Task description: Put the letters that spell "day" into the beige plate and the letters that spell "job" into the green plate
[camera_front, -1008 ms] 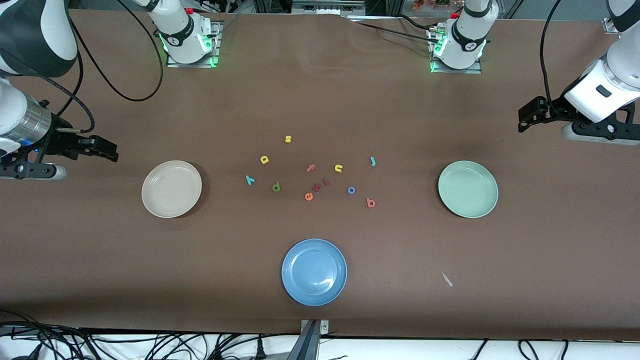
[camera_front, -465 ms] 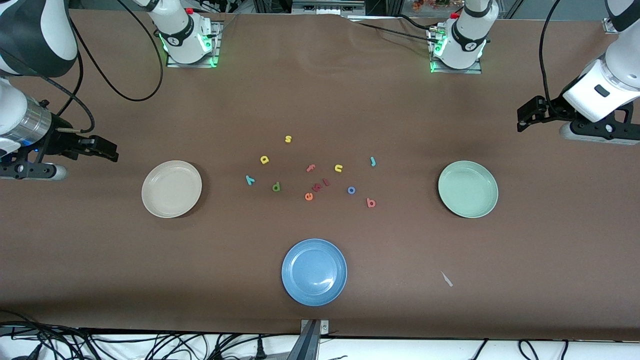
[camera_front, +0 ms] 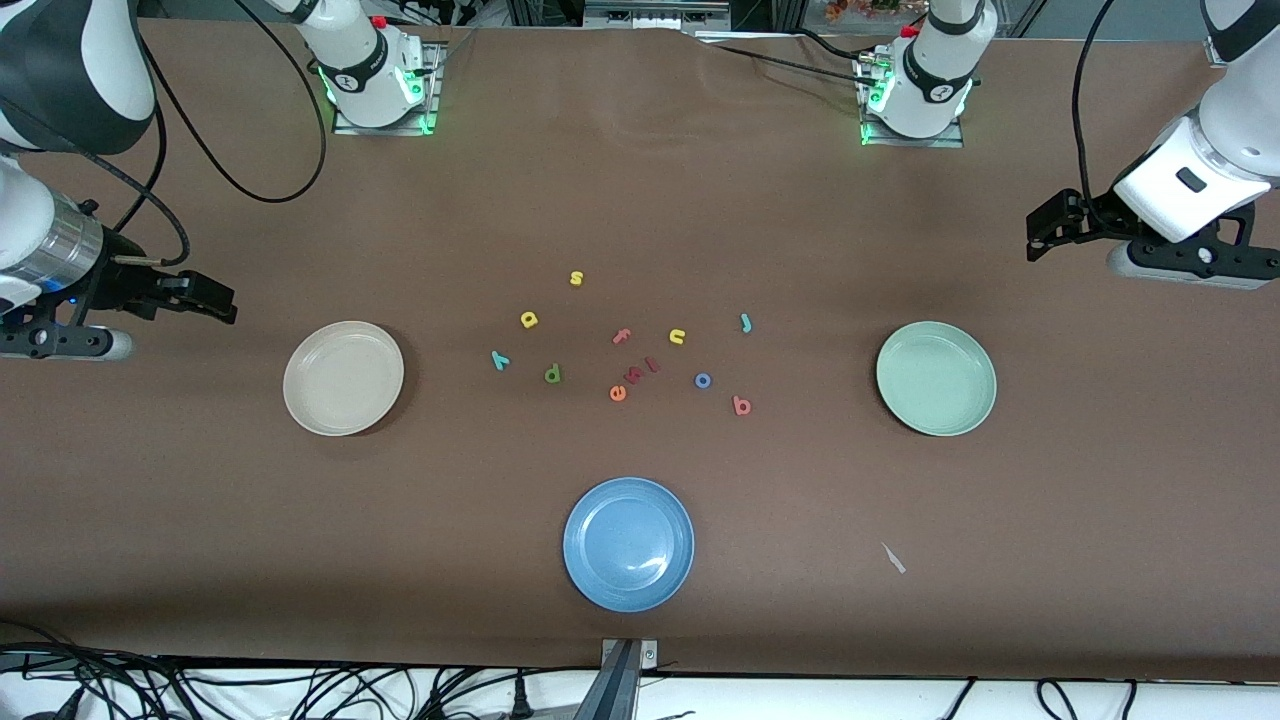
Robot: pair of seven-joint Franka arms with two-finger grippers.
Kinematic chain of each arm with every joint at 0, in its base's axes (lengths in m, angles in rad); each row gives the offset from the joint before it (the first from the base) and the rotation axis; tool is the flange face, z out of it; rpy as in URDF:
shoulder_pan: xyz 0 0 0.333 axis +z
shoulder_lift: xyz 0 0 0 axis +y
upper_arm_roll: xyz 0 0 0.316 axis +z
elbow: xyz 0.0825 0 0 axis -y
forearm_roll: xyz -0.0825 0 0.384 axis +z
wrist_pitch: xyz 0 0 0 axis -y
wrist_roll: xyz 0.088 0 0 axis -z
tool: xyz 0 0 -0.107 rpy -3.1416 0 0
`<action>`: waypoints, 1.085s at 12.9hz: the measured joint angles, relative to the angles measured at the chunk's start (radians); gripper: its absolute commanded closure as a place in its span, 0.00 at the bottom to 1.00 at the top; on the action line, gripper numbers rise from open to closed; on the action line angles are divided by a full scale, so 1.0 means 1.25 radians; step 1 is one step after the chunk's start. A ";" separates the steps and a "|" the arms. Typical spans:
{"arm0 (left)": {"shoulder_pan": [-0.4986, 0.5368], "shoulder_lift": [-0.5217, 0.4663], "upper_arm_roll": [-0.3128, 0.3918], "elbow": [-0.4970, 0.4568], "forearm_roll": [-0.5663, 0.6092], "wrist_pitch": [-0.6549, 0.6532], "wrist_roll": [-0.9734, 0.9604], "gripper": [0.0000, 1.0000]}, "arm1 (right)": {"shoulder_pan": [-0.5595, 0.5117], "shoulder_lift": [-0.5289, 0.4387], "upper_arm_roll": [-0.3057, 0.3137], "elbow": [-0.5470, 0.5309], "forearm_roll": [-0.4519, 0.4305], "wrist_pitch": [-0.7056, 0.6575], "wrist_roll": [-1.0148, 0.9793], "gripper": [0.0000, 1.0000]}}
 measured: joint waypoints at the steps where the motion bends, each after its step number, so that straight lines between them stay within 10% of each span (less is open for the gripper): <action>1: 0.000 0.000 0.000 0.000 0.000 0.000 0.000 0.00 | 0.000 0.000 0.000 0.000 0.000 0.000 0.000 0.00; 14: -0.006 0.038 -0.004 0.005 0.000 -0.010 0.005 0.00 | 0.000 0.000 0.000 -0.001 0.000 -0.001 0.000 0.00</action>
